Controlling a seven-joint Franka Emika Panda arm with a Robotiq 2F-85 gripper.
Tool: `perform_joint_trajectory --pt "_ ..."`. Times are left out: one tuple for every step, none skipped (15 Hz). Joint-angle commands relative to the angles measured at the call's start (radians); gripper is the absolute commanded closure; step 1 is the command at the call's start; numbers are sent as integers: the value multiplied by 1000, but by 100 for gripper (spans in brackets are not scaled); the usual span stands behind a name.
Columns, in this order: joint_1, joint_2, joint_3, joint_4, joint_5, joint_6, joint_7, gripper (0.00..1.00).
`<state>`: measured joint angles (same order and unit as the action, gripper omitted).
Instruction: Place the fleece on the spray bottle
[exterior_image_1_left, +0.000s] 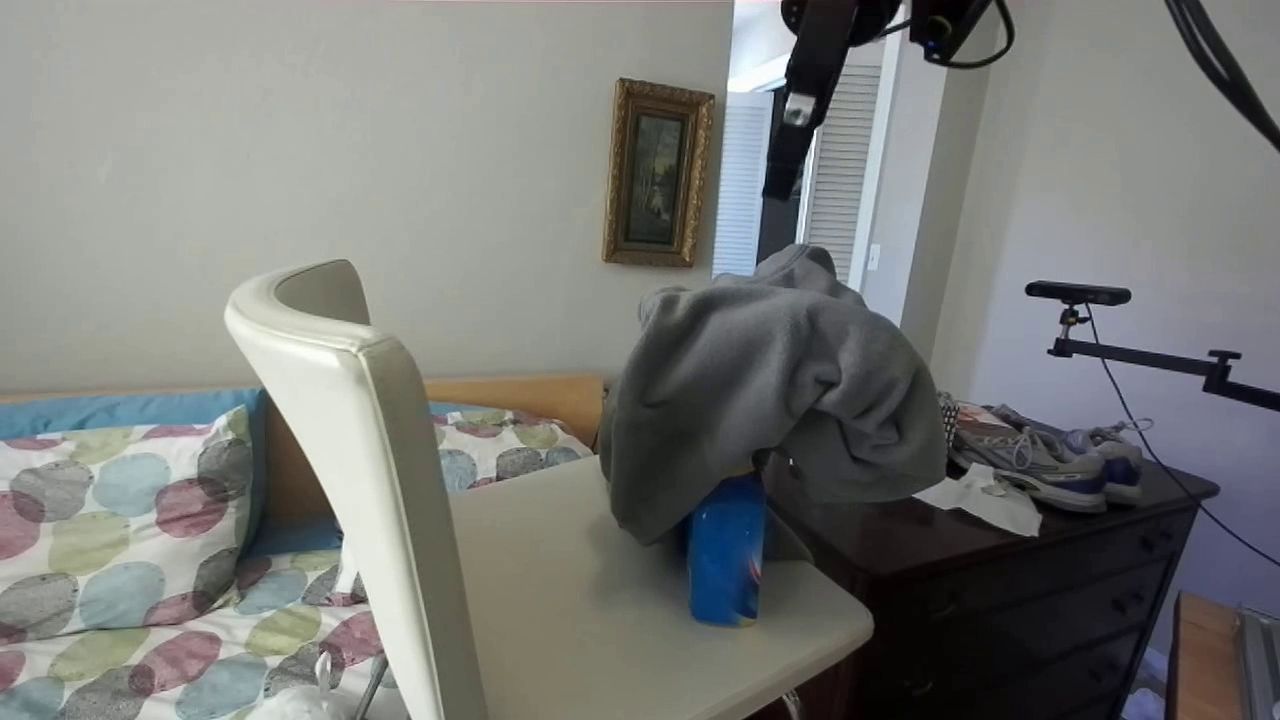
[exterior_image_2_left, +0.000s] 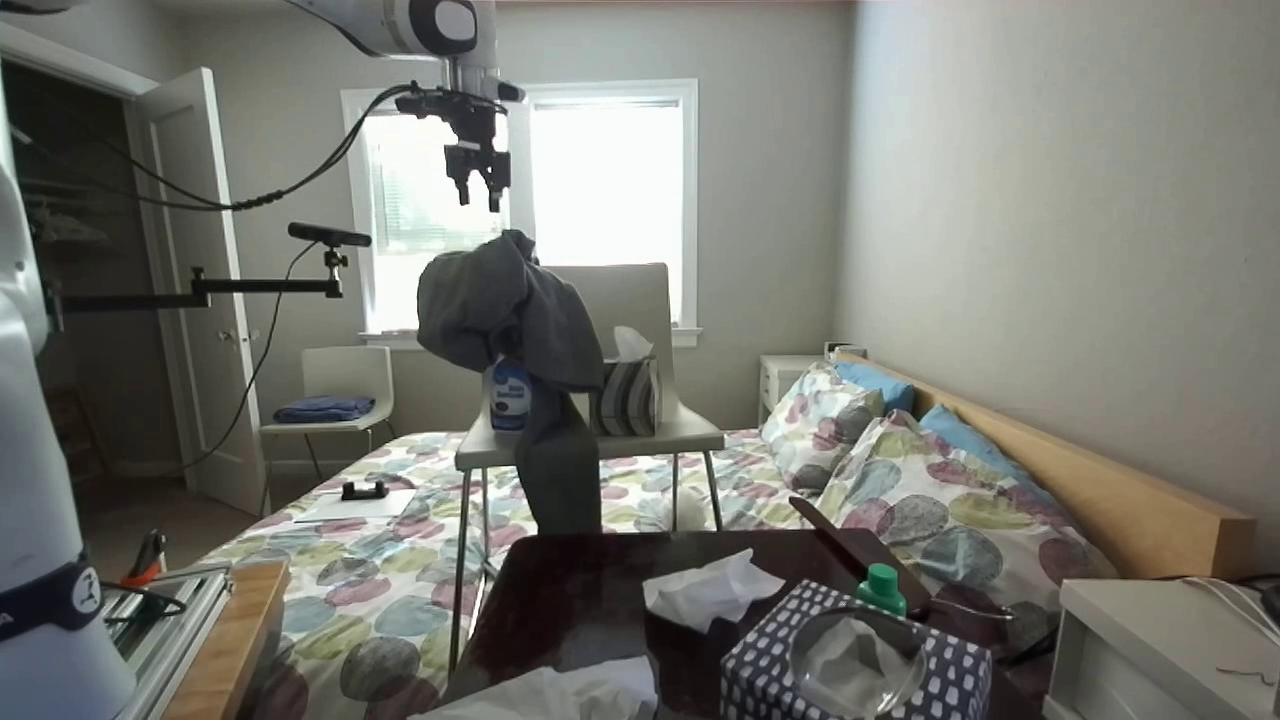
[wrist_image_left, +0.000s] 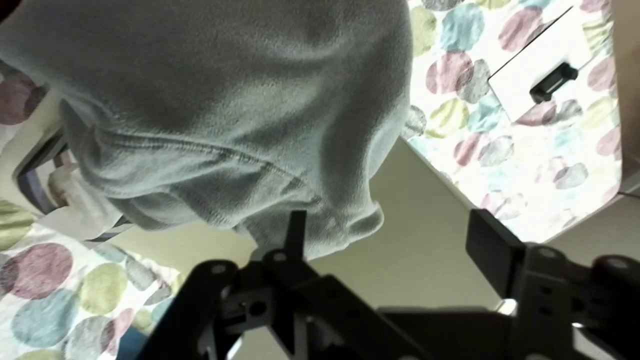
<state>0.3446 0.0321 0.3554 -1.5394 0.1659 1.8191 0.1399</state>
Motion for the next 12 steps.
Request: perform_joint_trajectory --pt "7 -50 -4 31 -92 -50 151 0" --pt "4 -74 -2 28 -101 -84 180 0" --pt "2 -88 0 34 -111 -118 204 0" --pt "-1 -109 1 33 -120 -163 225 0" --pt "-6 -133 2 29 -137 -205 243 0" --pt "-13 -166 0 14 -149 -234 250 0" --pt "-19 -185 0 17 -154 -271 258 0" --pt "-27 -214 -5 7 -148 -287 247 0" --pt "-34 -231 -6 7 -148 -301 237 0" --pt "-43 -259 -15 -4 -127 -302 222 0" --pt "-51 -280 -21 -10 -119 -294 214 0" --pt "-47 -223 2 30 -129 -294 228 0"
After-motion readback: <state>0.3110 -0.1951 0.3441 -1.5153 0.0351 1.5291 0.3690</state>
